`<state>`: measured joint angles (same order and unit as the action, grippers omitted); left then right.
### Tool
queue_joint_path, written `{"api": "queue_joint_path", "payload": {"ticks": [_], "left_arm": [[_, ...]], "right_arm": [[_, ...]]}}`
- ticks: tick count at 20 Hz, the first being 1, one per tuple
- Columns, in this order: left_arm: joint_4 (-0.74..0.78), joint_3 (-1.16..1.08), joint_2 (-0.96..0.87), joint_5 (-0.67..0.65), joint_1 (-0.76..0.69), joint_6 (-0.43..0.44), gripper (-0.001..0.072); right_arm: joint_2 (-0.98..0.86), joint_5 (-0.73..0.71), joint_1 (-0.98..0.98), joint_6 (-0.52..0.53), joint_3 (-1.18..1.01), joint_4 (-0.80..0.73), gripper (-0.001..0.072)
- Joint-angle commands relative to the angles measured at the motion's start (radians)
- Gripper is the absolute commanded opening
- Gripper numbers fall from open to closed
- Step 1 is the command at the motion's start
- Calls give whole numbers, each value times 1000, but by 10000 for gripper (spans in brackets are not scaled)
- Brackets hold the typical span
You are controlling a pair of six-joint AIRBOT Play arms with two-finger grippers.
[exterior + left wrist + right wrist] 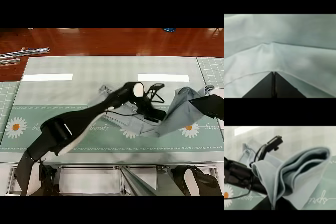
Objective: Fold the shirts.
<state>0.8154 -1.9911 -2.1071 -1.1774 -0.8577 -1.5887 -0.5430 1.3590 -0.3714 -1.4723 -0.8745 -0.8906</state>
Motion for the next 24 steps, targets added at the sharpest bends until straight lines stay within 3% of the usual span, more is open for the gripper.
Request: {"api": "queue_joint_path", "payload": {"ticks": [1,4,7,11,14,18,23,24], "left_arm": [[5,-18,57,-121,155,6,18],[132,23,204,-216,348,10,18],[288,148,430,-204,522,12,18],[375,432,760,-125,750,62,18],[381,765,982,-16,899,62,17],[282,1167,1193,119,970,82,17],[193,1373,1246,178,943,134,18],[190,1385,1246,192,937,134,17]], "right_arm": [[-2,-34,0,-2,0,73,25],[-59,-105,59,10,0,165,25],[-188,-276,298,6,-1,187,25],[-472,-510,595,7,-101,214,25],[-729,-557,722,13,-273,224,25],[-1015,-556,799,14,-476,266,25],[-1203,-552,851,14,-583,348,27],[-1218,-552,857,17,-583,380,111]]}}
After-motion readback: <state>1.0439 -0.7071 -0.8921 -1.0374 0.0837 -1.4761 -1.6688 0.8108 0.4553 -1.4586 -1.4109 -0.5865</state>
